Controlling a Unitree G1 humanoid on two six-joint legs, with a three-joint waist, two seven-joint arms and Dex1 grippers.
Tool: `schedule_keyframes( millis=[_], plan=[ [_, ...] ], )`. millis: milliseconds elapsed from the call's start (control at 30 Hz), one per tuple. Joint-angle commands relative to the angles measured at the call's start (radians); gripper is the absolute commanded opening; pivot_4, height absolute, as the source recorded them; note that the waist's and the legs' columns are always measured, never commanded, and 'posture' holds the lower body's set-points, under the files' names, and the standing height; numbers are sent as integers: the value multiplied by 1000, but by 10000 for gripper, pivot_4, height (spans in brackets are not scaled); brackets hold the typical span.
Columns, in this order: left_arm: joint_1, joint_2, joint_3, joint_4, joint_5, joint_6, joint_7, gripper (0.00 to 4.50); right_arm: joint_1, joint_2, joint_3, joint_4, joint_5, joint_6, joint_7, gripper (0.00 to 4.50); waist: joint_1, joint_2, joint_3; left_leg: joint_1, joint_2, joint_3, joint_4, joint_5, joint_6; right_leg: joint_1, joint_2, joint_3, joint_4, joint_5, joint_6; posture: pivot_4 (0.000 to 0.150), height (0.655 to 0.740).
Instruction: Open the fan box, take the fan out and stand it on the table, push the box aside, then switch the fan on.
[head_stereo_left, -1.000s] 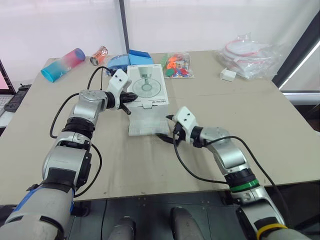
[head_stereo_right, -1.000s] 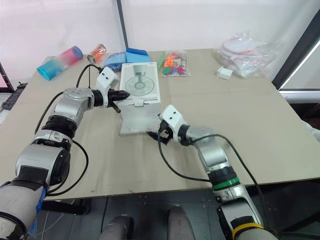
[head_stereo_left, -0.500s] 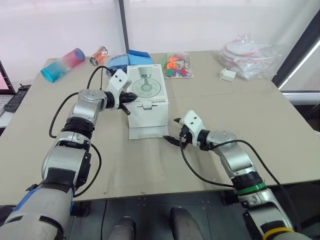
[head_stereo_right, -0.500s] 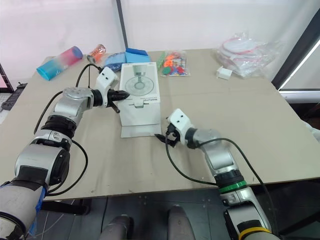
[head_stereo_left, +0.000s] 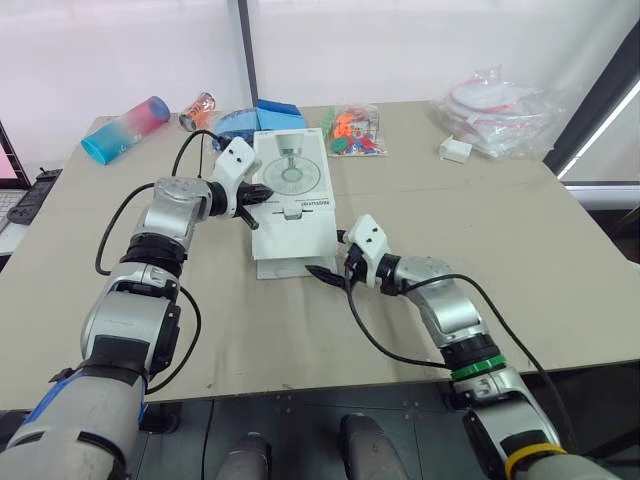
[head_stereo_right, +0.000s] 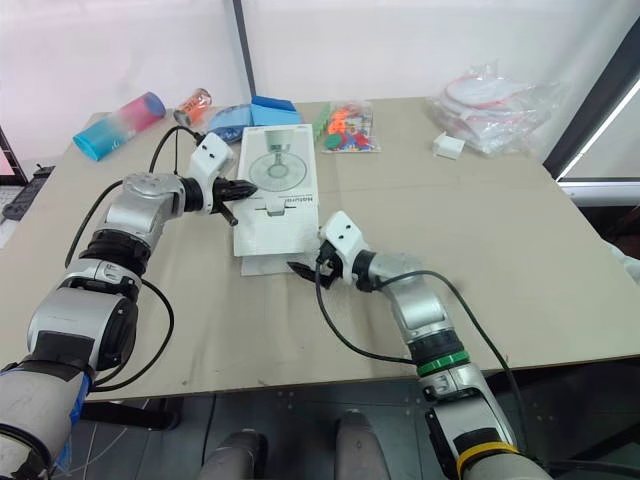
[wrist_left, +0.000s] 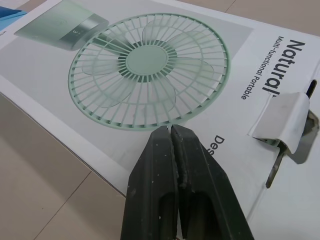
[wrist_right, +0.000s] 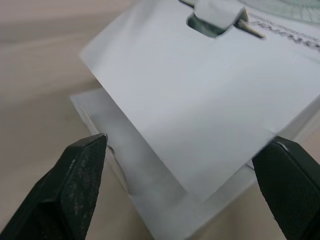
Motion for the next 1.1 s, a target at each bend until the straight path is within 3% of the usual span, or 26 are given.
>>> schedule_keyframes(
  millis=[33, 300, 600, 867, 1100],
  plan=[
    [1, 29, -3, -36, 5, 4, -17, 1378, 18, 0, -52, -134, 132, 39, 82, 45000, 0, 0, 0, 0, 0, 0, 0, 0, 0, 0, 0, 0, 0, 0, 0, 1500, 7400],
    [22, 86, -19, -33, 18, -15, -77, 1378, 23, 13, -108, -208, 264, 122, 100, 45000, 0, 0, 0, 0, 0, 0, 0, 0, 0, 0, 0, 0, 1, 0, 0, 1500, 7400],
    [58, 112, 14, -69, -2, -27, -77, 1378, -107, 111, -130, -36, 213, 83, -42, 45000, -1, 0, 0, 0, 0, 0, 0, 0, 0, -1, 0, 0, 4, 0, 0, 1500, 7400],
    [162, 209, 52, -376, -10, 58, -3, 1378, -202, 143, -117, 153, 126, -3, -119, 45000, -15, 0, 0, 0, 0, 0, -1, 0, 0, -4, 0, 0, 6, 0, 0, 1500, 7400],
    [139, 131, 56, -534, -77, 159, 21, 1378, -236, 158, -126, 216, 100, -32, -147, 45000, -17, 0, 0, -4, -1, -1, 0, 0, 0, -7, -1, 0, 7, 0, -1, 1500, 7400]
  ],
)
